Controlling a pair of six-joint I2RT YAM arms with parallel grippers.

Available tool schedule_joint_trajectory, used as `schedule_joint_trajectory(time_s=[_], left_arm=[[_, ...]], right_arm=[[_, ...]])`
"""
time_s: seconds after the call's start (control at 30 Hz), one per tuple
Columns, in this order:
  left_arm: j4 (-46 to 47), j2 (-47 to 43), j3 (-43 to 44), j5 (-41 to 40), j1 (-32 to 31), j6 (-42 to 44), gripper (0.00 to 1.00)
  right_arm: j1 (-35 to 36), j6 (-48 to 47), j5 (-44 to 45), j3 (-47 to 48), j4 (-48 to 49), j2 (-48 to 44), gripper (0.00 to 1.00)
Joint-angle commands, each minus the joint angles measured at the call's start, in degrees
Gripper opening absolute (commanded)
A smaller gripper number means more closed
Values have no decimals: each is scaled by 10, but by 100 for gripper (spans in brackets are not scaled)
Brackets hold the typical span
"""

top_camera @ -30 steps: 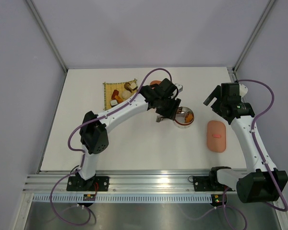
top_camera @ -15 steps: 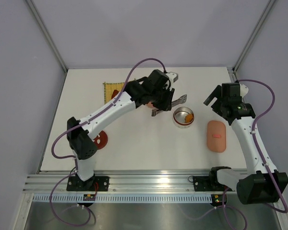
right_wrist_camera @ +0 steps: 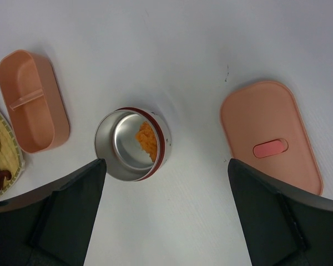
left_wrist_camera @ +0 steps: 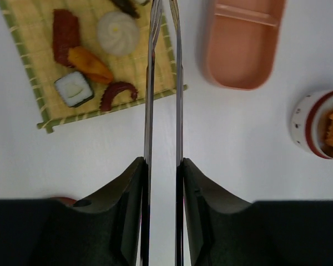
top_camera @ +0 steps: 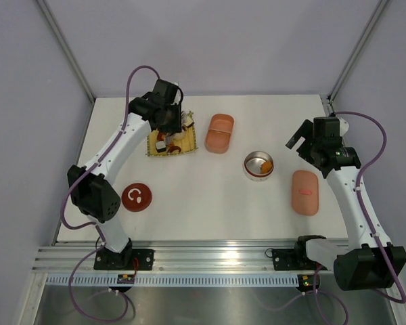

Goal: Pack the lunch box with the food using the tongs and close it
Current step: Pick up the fake food from the plate.

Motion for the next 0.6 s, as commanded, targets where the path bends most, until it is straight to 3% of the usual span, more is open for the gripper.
schedule_joint_trajectory(time_s=[0.0, 0.23, 0.57], left_arm=[[-9, -19, -14, -50, 22, -3, 35], [-22, 9, -8, -97, 53, 9, 37], [-30, 73, 25, -74, 88, 48, 45]], right_arm=[[-4, -12, -23, -1, 17, -11, 100], [-4, -14, -44, 0, 17, -6, 99], [-4, -12, -79, 0, 19, 2, 100]])
